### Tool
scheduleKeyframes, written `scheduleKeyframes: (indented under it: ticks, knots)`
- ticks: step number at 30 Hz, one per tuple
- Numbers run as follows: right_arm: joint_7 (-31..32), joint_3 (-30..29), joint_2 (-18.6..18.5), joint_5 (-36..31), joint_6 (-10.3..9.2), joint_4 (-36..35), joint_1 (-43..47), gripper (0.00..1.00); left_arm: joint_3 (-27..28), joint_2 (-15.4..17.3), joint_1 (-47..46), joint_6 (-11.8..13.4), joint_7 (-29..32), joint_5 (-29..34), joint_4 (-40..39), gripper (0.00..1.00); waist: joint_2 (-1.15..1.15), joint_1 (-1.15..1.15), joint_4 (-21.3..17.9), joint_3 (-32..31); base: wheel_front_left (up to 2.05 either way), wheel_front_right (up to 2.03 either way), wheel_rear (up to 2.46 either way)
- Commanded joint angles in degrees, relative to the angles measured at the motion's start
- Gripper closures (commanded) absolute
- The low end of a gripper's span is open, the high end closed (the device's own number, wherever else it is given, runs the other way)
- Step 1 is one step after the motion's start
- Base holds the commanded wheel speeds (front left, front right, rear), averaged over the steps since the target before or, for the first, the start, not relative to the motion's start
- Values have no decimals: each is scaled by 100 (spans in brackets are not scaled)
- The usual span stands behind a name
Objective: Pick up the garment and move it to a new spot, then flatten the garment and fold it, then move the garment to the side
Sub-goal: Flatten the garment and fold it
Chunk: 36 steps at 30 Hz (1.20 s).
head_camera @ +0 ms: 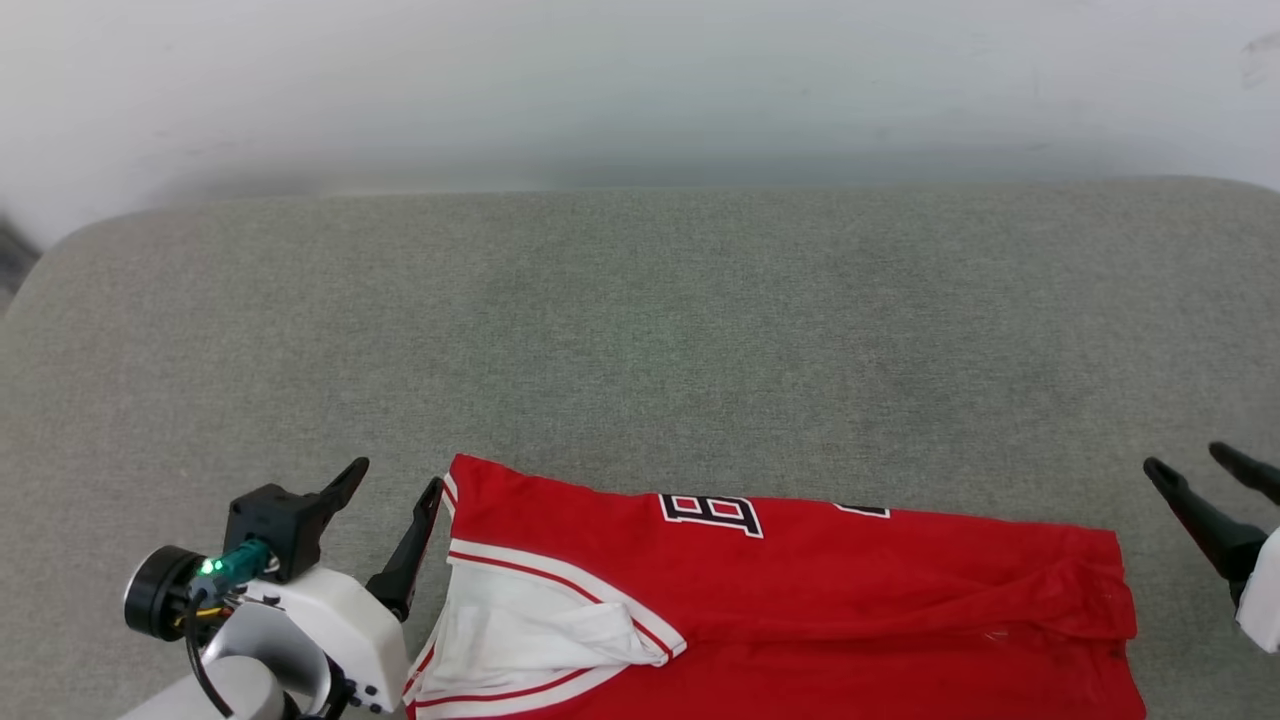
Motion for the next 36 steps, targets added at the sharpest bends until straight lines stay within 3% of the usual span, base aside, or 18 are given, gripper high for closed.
scheduleKeyframes:
  ticks: [1, 7, 14, 25, 31, 32, 33, 36]
  knots:
    - [-22, -24, 60, 34, -2, 28, 80, 0, 32, -47, 84, 34, -42, 40, 10, 0, 0, 0, 15, 9, 0, 0, 0]
    - [133, -413, 400, 65, -2, 431, 443, 0, 486, -479, 336, 326, -281, 375, 187, 0, 0, 0, 128, 83, 0, 0, 0]
    - [513, -550, 647, 342, -2, 666, 748, 0, 1687, -1156, 880, 510, -288, 1476, 41, 0, 0, 0, 233, 241, 0, 0, 0]
    - [1456, -171, 1109, 1284, 7, 534, 1157, 0, 3088, -2161, 1669, 109, -289, 2883, -36, 0, 0, 0, 366, 383, 0, 0, 0]
    - [1735, 120, 1152, 1477, 6, 332, 1196, 0, 3632, -2651, 1912, -134, -290, 3453, 25, 0, 0, 0, 398, 427, 0, 0, 0]
    - [1676, 129, 1128, 1430, 6, 342, 1160, 55, 3701, -2720, 1940, -183, -290, 3537, 36, 0, 0, 0, 403, 429, 0, 0, 0]
    - [1630, 124, 1122, 1410, 6, 370, 1123, 100, 3785, -2789, 1961, -232, -290, 3624, 41, 0, 0, 0, 407, 428, 0, 0, 0]
    - [1592, 141, 1066, 1401, 6, 434, 1035, 100, 3972, -2970, 2024, -370, -290, 3887, 58, 0, 0, 0, 411, 400, 0, 0, 0]
